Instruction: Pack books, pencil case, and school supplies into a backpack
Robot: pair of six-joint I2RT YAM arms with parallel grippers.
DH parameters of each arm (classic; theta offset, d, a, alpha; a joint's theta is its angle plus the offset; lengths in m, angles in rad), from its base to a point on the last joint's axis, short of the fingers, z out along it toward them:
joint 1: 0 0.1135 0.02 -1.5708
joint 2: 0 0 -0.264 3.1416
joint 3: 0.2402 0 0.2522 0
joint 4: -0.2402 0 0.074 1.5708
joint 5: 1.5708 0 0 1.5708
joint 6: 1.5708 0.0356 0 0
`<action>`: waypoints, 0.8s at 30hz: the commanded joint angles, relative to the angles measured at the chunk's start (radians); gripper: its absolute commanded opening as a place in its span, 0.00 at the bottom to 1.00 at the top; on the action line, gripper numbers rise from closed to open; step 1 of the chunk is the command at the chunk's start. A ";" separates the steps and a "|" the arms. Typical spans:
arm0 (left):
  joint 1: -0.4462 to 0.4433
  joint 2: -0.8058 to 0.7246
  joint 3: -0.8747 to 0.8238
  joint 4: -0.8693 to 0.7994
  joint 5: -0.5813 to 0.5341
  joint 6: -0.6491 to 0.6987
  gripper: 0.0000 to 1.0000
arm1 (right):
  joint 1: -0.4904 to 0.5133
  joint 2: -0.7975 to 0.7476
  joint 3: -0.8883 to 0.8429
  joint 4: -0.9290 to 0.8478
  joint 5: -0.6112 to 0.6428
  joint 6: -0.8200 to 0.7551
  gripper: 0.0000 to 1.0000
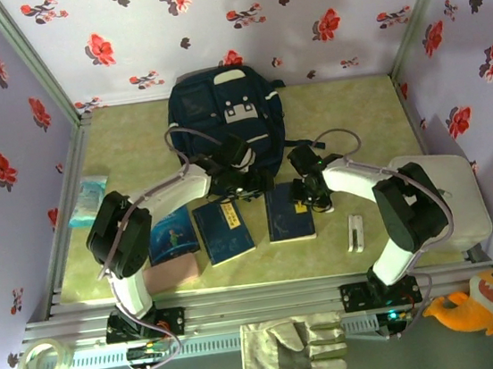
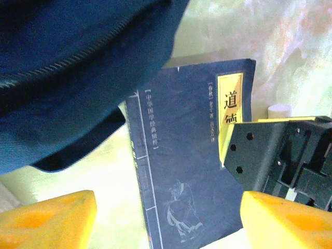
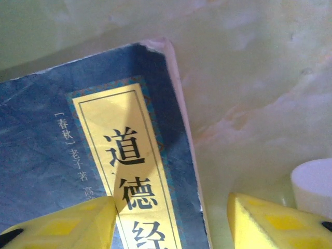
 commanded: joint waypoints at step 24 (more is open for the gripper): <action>-0.069 0.278 0.162 -0.142 -0.013 0.095 0.28 | -0.017 -0.106 -0.050 0.035 -0.184 -0.016 0.49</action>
